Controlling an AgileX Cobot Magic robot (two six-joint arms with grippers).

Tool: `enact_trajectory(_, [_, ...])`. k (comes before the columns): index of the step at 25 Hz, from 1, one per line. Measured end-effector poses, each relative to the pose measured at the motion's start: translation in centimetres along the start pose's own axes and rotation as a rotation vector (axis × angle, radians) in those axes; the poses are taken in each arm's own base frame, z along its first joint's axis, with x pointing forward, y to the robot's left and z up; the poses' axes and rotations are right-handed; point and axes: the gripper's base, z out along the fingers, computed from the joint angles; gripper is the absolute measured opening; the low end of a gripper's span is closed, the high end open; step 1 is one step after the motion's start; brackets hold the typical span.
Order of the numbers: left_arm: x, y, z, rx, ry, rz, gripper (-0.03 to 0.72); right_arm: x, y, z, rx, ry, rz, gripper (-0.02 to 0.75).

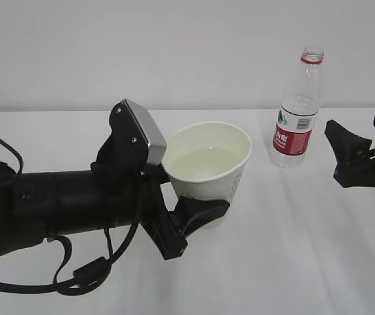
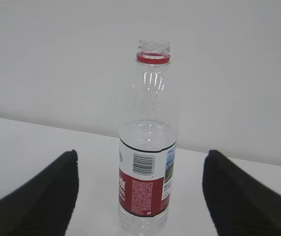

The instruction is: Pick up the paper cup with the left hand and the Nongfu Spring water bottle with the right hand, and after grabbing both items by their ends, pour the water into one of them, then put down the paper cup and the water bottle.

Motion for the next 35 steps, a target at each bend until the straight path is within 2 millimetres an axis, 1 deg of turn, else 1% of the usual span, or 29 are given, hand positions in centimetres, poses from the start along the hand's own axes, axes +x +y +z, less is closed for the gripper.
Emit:
enact_trajectory(4, [-0.2,0.9,-0.1,-0.087,-0.019,-0.011,0.54,0.0,0.0,0.0,-0.001,0.0,-0.001,0.59])
enact_trajectory(10, [0.1,3.2,-0.8,-0.189,-0.023,-0.059,0.54,0.0,0.0,0.0,-0.001,0.0,-0.001,0.59])
enact_trajectory(20, [1.1,7.8,-2.9,-0.344,-0.014,-0.107,0.54,0.0,0.1,0.0,-0.01,-0.001,-0.005,0.589])
enact_trajectory(26, [1.6,9.7,-4.1,-0.413,-0.011,-0.131,0.54,0.0,0.2,0.0,-0.017,-0.002,-0.008,0.589])
enact_trajectory(35, [4.1,11.9,-4.8,-0.489,0.045,-0.195,0.54,0.0,0.2,0.0,-0.02,-0.002,-0.009,0.589])
